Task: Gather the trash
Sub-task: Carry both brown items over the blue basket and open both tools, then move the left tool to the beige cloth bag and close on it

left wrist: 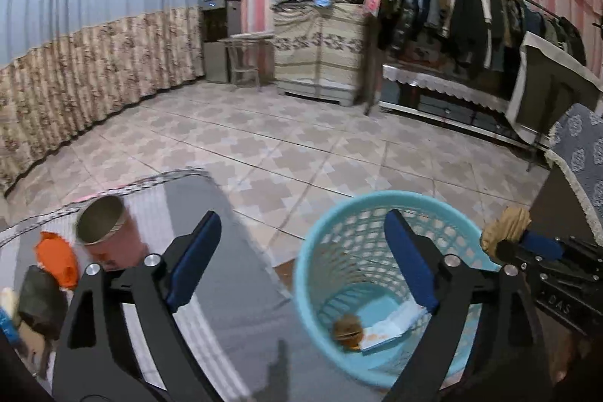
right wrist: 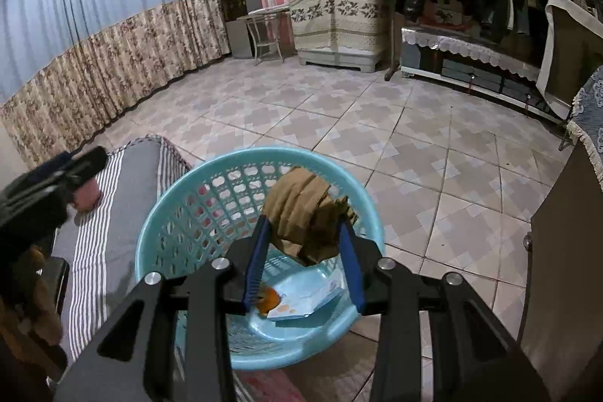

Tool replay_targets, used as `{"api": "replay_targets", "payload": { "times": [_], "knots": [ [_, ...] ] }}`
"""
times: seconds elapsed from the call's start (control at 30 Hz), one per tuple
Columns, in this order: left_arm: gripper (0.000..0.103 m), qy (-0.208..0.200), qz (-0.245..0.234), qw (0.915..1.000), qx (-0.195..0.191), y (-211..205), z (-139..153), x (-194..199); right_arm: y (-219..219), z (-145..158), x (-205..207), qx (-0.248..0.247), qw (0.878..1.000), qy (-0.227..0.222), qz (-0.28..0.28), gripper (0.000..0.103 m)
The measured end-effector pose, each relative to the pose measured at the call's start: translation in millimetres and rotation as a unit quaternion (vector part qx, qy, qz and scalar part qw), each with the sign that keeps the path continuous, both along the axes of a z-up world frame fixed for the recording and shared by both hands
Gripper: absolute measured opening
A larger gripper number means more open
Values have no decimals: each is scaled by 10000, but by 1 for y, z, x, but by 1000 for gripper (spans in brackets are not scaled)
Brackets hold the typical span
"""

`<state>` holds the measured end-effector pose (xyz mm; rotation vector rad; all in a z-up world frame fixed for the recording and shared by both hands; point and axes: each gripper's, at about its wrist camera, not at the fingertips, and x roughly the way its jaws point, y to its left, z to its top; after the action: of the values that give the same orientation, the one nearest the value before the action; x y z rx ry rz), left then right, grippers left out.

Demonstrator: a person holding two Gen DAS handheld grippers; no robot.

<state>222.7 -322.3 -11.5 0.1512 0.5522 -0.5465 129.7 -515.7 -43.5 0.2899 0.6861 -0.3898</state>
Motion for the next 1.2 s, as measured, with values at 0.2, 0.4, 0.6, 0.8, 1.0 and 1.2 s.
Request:
{"api": "replay_targets", "payload": {
  "times": [0.2, 0.4, 0.6, 0.8, 1.0, 1.2],
  "knots": [
    [94, -195, 301, 9993, 58, 35, 3, -8, 23, -10, 19, -79, 9995, 26, 300, 43],
    [97, -208, 541, 9983, -4, 64, 10, -9, 32, -3, 19, -391, 9986, -339, 146, 88],
    [97, -223, 865, 9959, -110, 104, 15, -17, 45, 12, 14, -621, 9968, -495, 113, 98],
    [97, -234, 1284, 9914, -104, 173, 17, -25, 87, 14, 19, -671, 9951, -516, 519, 98],
    [97, -72, 1894, 9818, 115, 260, 2, -27, 149, 9, 26, -882, 9899, -396, 1034, 98],
    [97, 234, 2531, 9665, 357, 351, -24, -30, 202, 1, 28, -966, 9856, -172, 1379, 98]
  ]
}}
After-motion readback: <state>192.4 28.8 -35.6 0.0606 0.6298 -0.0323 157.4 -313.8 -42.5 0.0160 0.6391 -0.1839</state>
